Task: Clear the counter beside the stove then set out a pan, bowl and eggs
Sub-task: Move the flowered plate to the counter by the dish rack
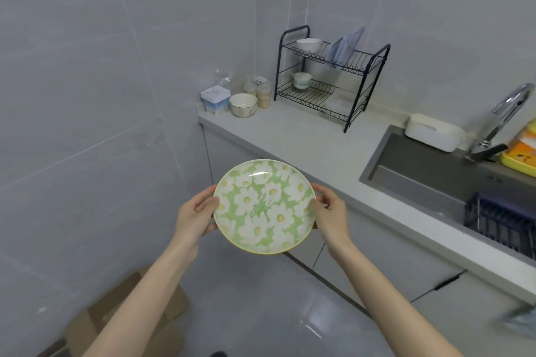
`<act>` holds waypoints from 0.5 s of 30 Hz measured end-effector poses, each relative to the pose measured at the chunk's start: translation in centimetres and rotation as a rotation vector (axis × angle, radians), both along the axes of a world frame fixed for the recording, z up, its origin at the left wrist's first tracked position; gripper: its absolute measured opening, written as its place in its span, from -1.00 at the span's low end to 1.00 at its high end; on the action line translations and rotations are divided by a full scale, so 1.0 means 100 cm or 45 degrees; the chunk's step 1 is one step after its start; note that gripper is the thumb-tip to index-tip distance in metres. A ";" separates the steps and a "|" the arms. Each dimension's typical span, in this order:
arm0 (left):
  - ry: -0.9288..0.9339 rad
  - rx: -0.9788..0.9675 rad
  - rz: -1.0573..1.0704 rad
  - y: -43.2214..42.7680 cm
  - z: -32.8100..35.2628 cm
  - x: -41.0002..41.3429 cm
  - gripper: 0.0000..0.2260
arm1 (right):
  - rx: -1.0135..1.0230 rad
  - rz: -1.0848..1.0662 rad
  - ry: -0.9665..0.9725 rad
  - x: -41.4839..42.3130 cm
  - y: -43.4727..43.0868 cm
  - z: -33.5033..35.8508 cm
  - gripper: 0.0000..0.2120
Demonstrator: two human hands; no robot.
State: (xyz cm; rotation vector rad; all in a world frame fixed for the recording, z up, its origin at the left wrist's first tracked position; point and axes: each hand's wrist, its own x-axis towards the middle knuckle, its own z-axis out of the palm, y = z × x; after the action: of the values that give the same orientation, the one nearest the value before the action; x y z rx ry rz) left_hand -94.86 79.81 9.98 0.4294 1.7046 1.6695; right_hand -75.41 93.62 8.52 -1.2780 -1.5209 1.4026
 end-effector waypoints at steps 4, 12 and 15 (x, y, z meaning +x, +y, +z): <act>-0.022 -0.036 -0.028 0.053 -0.017 -0.046 -0.72 | -0.006 0.012 -0.047 -0.042 0.052 -0.012 -0.65; -0.071 -0.133 -0.147 0.173 -0.047 -0.153 -0.68 | -0.058 -0.046 -0.098 -0.138 0.161 -0.033 -0.67; -0.112 -0.149 -0.196 0.222 -0.054 -0.189 -0.72 | -0.085 -0.080 -0.141 -0.170 0.206 -0.042 -0.63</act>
State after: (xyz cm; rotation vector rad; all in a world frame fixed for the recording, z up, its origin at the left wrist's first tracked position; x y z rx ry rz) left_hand -113.77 101.98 4.58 0.4140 1.6519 1.4500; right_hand -92.44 114.19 4.29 -1.4531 -1.5042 1.3721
